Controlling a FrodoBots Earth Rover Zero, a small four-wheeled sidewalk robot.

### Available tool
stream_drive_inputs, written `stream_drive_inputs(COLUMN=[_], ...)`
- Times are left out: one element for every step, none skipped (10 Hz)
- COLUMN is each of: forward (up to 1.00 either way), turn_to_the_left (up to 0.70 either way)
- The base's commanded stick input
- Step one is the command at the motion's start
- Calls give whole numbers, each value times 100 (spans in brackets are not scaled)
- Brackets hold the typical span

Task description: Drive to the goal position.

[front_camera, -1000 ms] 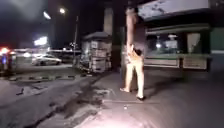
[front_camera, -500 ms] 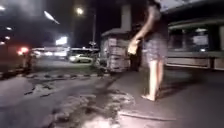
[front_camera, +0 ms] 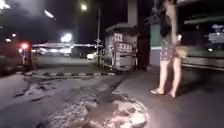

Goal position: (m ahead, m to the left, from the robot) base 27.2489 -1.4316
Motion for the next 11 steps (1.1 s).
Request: stream_drive_inputs(forward=[0, 0, 0, 13, 35, 78, 100, 100, 100, 100, 100], turn_to_the_left=[0, 0, 0, 2, 18, 35, 40, 40, 40, 40, 40])
